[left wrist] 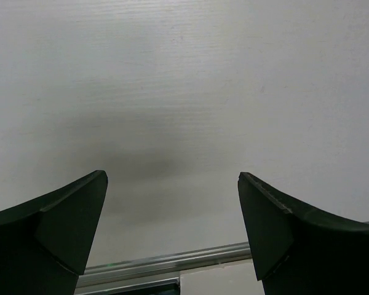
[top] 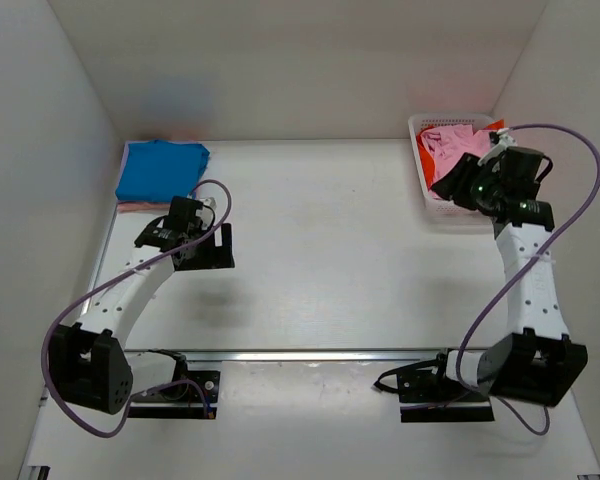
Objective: Fold and stack the t-shirts
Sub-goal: Grab crumpled tshirt from bin with the right arm
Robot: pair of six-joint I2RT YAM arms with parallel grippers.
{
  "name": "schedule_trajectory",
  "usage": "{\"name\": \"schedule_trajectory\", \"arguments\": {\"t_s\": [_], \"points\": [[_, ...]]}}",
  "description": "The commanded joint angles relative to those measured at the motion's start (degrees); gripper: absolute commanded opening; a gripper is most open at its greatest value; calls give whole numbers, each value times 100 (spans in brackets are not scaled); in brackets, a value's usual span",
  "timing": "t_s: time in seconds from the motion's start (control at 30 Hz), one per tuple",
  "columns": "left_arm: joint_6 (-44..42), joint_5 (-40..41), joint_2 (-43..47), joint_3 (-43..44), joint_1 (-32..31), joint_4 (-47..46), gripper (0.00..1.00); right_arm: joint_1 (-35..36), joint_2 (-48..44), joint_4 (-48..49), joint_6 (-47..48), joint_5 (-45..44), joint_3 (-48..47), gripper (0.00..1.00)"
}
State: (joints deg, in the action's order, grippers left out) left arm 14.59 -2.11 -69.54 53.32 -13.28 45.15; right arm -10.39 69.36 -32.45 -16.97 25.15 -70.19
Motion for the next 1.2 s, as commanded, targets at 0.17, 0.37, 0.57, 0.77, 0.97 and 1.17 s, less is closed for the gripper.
{"name": "schedule_trajectory", "arguments": {"t_s": [0.17, 0.37, 0.57, 0.77, 0.97, 1.17], "points": [[-141, -624, 607, 3, 80, -981, 99, -490, 2367, 318, 694, -667, -2022, 44], [-219, -520, 1407, -384, 308, -1754, 98, -604, 4215, 248, 906, -1021, -3489, 44], [-650, -158, 1197, -129, 247, -1623, 94, -640, 6533, -339, 1178, -1449, -5757, 45], [-668, -149, 960, -234, 273, -1877, 37, -569, 7669, -674, 1214, -1882, -6762, 59], [-589, -421, 696, -366, 255, -2054, 84, -560, 7803, -912, 1144, -1742, -6999, 68], [-510, -580, 775, -393, 264, -2123, 0, -569, 7628, -1211, 1091, -1302, -7026, 0]]}}
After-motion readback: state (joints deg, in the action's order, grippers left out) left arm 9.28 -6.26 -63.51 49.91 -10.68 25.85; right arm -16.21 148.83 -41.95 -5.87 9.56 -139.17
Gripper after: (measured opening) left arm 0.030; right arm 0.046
